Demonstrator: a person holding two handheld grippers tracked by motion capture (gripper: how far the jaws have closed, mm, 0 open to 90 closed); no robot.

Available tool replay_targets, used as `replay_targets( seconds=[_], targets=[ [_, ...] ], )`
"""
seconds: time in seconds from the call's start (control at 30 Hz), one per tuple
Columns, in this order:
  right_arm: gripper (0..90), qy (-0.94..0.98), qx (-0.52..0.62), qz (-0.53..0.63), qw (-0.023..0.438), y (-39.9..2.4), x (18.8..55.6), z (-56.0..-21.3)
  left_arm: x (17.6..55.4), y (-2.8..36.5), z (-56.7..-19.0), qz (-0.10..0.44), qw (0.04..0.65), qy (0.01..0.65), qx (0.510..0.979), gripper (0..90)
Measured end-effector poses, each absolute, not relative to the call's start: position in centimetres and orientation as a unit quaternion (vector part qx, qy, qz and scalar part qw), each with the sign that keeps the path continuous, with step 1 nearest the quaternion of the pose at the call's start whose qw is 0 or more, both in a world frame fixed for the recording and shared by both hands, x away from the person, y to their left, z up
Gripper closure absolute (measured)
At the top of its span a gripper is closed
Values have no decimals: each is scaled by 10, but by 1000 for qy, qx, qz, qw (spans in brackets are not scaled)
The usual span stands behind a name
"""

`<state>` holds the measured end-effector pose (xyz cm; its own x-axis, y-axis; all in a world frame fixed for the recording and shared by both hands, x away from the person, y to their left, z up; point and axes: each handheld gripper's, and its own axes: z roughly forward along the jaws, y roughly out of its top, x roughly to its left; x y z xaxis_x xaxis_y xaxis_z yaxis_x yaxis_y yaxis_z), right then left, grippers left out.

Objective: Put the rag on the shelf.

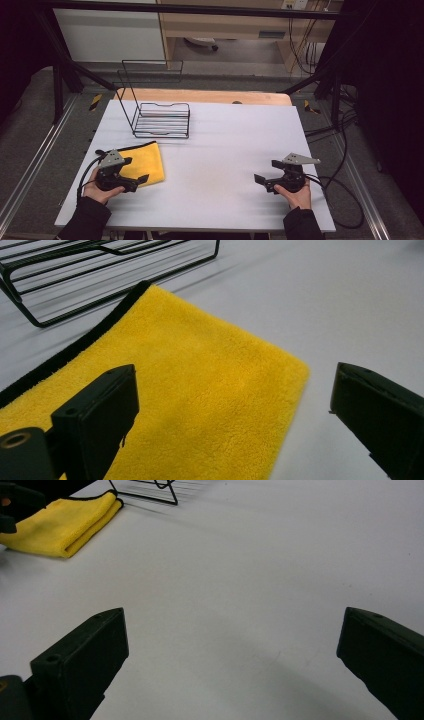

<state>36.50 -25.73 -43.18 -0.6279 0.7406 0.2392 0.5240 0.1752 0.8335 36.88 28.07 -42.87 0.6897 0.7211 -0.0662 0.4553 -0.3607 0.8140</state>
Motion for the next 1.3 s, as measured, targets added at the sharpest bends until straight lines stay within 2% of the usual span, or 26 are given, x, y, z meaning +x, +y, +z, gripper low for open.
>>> replay_targets(
  seconds=[0.5, 0.73, 0.9, 0.93, 0.97, 1.03, 1.13, 1.17, 1.3],
  targets=[
    [7, 760, 421, 482, 117, -257, 364, -432, 362, 261, -426, 155, 411, 347, 829, 59],
    [8, 763, 421, 476, 116, -256, 364, -433, 358, 245, -430, 163, 385, 339, 843, 121],
    [9, 764, 422, 475, 114, -255, 364, -433, 358, 233, -431, 165, 377, 333, 849, 237],
    [9, 766, 421, 473, 115, -255, 364, -434, 359, 230, -432, 164, 376, 331, 850, 303],
    [9, 766, 421, 473, 115, -255, 364, -434, 359, 227, -432, 161, 374, 328, 852, 303],
    [10, 766, 422, 472, 115, -255, 364, -434, 359, 222, -432, 161, 372, 323, 855, 405],
    [9, 766, 422, 471, 114, -254, 364, -434, 360, 215, -432, 155, 365, 321, 860, 497],
    [10, 766, 422, 471, 114, -254, 364, -434, 361, 214, -433, 154, 363, 320, 861, 559],
    [10, 767, 422, 470, 113, -254, 365, -434, 364, 210, -438, 152, 352, 323, 866, 602]
  ],
)
